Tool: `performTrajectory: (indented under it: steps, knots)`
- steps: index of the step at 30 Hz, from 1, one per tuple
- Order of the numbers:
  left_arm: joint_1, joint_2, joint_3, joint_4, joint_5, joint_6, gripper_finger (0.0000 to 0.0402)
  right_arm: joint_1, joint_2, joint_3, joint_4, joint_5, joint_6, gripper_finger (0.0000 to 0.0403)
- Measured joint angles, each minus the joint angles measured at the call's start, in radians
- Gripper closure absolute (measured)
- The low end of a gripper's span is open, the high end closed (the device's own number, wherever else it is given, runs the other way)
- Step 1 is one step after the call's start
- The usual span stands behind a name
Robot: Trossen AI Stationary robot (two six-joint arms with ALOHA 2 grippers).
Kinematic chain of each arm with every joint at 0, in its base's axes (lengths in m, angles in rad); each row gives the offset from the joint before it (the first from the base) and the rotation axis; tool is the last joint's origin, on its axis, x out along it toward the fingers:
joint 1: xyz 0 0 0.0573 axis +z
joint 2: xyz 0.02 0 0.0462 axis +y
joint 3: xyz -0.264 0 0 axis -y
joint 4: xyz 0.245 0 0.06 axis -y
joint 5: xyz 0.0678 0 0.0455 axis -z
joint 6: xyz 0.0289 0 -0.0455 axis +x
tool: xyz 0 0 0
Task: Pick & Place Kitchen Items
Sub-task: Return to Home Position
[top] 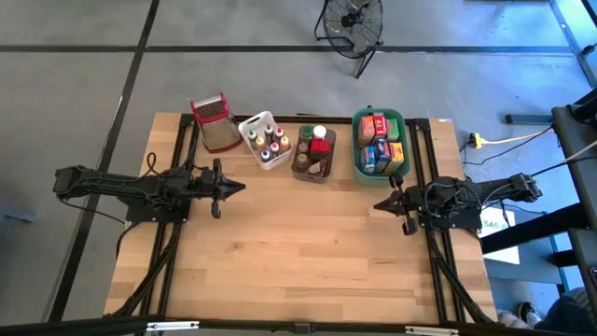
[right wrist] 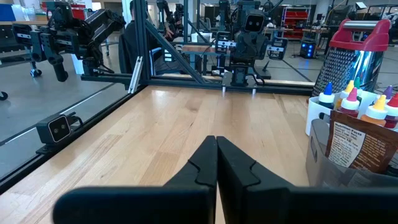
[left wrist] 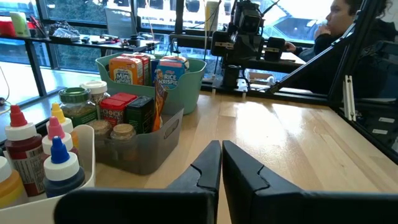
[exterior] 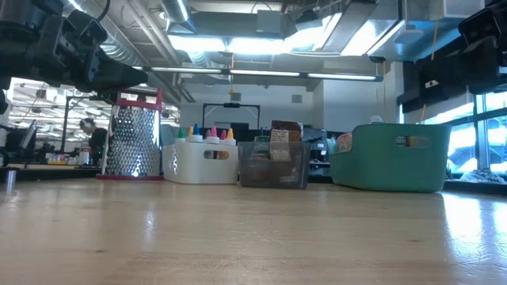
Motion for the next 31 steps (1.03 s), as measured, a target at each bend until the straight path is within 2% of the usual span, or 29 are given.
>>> performTrajectory:
  steps: [31]
  knots:
    - [0.000,0.000,0.000,0.000,0.000,0.000,0.0391,0.000,0.000,0.000,0.000,0.000,0.000,0.0400]
